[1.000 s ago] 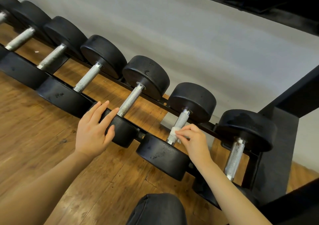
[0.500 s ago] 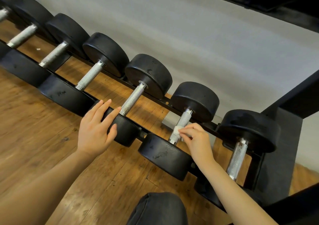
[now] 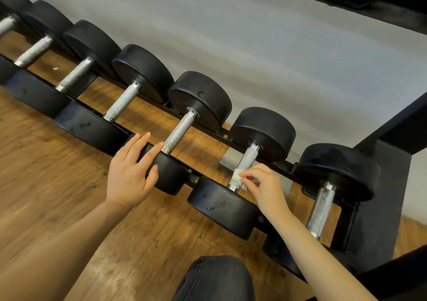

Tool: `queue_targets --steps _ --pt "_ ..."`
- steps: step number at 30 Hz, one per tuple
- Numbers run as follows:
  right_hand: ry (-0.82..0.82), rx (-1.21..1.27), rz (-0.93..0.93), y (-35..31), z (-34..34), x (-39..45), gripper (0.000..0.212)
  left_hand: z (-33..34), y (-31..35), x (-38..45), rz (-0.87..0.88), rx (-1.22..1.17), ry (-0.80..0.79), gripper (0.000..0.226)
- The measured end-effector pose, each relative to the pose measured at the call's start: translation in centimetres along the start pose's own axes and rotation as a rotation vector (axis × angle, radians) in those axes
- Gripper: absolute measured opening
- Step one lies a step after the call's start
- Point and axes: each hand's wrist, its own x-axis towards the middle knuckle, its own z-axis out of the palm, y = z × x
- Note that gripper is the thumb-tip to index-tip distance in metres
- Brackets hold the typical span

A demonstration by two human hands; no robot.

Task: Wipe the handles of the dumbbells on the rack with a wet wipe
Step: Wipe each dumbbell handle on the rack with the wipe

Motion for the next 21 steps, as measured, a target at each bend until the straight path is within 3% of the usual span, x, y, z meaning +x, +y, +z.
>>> queue_targets --steps 3,8,14,21 --pt "-0.108 0.015 -0.044 0.0 -0.2 -0.4 0.017 0.0 0.0 0.0 0.002 0.0 0.001 0.05" --pt "-0.077 -0.004 -0.064 -0.1 -0.3 -0.4 0.019 0.0 0.0 0.0 0.003 -0.002 0.002 0.05" --pt "-0.258 -0.058 -0.097 -0.3 -1.3 1.0 0.021 0.0 0.0 0.0 0.014 0.003 0.009 0.05" --pt "-0.389 -0.176 -0.28 -0.2 -2.0 1.7 0.023 -0.2 0.0 0.1 0.001 0.015 -0.026 0.05"
